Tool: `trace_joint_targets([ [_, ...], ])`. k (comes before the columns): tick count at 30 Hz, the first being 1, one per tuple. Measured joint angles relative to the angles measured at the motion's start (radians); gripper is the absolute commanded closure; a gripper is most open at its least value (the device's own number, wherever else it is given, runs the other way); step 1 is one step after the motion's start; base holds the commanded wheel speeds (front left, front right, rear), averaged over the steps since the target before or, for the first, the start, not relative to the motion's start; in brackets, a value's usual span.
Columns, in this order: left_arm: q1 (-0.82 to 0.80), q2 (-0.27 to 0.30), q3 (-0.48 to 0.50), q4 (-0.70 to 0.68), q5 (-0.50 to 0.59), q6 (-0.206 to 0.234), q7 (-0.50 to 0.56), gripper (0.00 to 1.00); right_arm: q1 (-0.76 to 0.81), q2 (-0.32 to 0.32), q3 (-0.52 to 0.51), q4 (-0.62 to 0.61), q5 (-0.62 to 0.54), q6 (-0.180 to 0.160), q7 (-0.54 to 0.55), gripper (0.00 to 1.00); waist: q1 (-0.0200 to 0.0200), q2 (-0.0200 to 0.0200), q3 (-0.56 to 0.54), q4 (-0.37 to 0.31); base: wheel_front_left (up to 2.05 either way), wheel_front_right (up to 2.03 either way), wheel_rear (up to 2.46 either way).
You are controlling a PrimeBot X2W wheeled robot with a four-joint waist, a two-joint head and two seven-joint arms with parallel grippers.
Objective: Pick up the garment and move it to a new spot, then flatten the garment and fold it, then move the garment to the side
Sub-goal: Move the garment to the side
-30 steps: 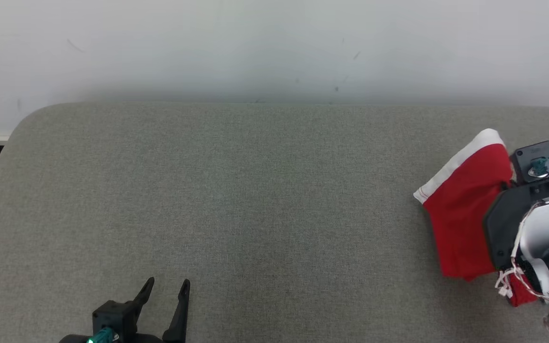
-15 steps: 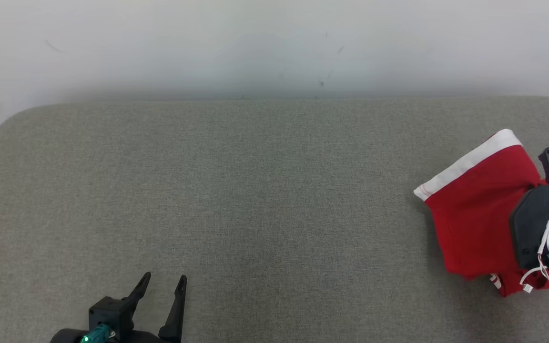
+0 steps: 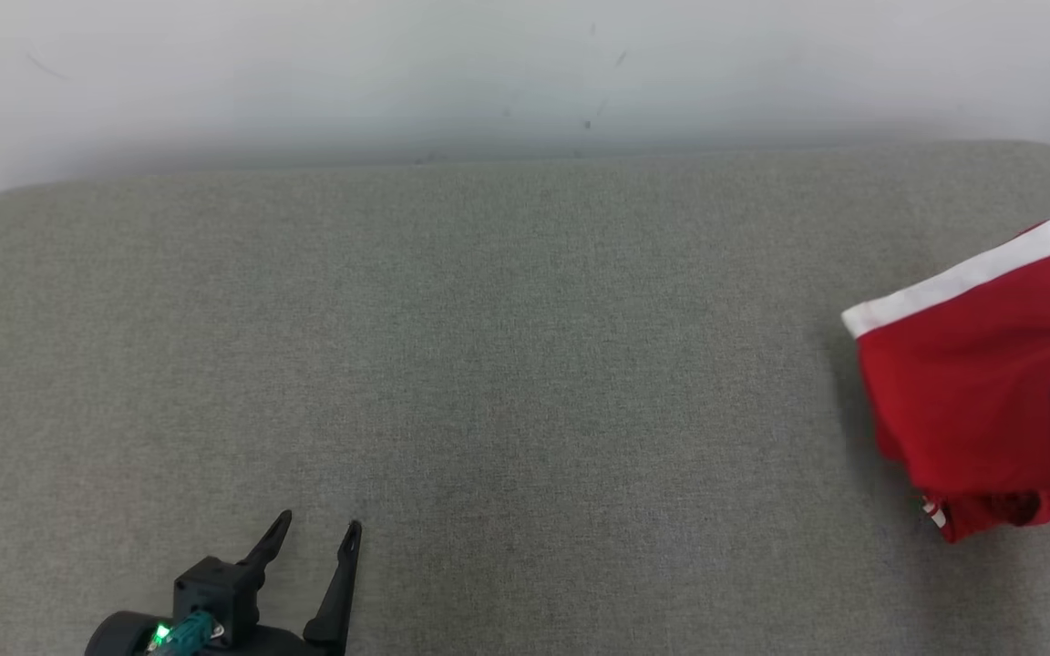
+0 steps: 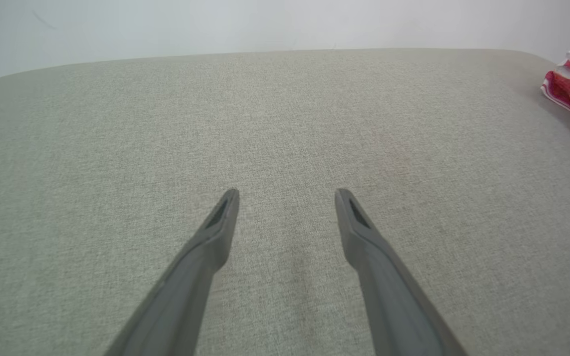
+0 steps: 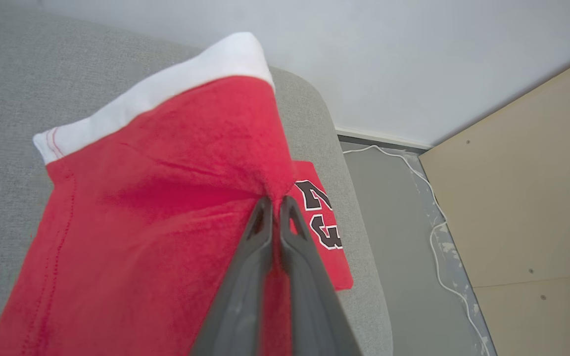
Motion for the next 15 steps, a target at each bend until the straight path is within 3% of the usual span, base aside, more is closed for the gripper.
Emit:
trace_joint_targets([
  [15,-0.066,0.0,-0.037,-0.052,0.02,-0.017,0.047,0.0,-0.023,-0.026,-0.056,0.042,-0.078,-0.007,-0.063,1.0,0.0001,0.0,0.105,0.003,0.0,0.0,0.0],
])
